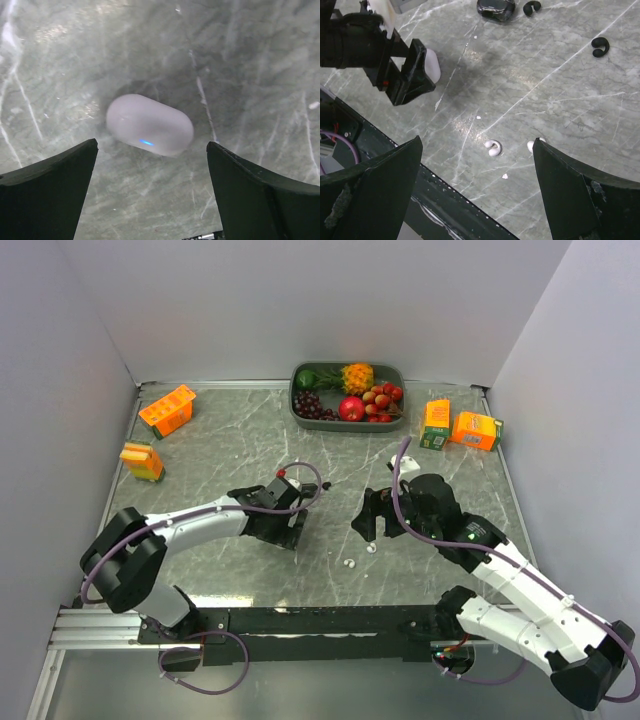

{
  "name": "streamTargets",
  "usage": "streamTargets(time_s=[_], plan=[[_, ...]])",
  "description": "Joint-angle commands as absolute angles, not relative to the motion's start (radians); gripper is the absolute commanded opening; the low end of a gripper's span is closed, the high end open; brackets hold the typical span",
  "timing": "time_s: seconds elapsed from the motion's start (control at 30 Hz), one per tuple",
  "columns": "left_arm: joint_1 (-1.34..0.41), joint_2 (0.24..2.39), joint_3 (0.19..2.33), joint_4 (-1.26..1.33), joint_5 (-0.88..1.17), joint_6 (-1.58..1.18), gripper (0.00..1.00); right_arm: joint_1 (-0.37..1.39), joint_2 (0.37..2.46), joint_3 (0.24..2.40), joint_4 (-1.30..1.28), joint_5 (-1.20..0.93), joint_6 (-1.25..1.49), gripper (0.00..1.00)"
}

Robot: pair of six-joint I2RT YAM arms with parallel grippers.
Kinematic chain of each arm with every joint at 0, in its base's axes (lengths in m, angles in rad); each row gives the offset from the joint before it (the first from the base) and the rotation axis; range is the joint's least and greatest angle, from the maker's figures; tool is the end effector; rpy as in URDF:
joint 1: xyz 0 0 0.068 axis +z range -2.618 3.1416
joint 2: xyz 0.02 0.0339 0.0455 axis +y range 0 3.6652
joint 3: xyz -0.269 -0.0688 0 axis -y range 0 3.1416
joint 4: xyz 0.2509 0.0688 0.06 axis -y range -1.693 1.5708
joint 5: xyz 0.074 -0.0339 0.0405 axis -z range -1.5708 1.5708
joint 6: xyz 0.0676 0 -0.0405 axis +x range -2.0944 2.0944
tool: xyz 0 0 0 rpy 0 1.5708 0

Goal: Insert the wireless bluetooth earbuds into the charging case
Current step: Pick up the charging case at the center of the board.

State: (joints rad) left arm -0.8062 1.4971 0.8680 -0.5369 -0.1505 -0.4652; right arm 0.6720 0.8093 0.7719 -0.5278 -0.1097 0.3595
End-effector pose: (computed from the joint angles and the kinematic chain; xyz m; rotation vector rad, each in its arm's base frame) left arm 0.2107 -0.2050 0.1532 0.4205 2.6909 -0.1666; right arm 0.1571 0.1344 0.2832 -0.4114 2.1812 0.7077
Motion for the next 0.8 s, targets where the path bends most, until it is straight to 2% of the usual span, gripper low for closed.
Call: streamTargets(time_s=[0.0, 0.47, 0.77], plan=[[-0.775, 1.52, 0.908, -0.537, -0.147, -0.448, 0.96, 0.683, 0.792, 0.767, -0.512, -0.112, 0.376, 0.99], [-0.765, 1.569, 0.91, -0.491, -0.095, -0.426, 0.99, 0.684, 0.816, 0.784, -0.52, -0.103, 0.367, 1.0], [-0.767, 1.586, 0.91, -0.446, -0.089, -0.463, 0.87, 0.683, 0.83, 0.796, -0.528, -0.1, 0.368, 0.99]])
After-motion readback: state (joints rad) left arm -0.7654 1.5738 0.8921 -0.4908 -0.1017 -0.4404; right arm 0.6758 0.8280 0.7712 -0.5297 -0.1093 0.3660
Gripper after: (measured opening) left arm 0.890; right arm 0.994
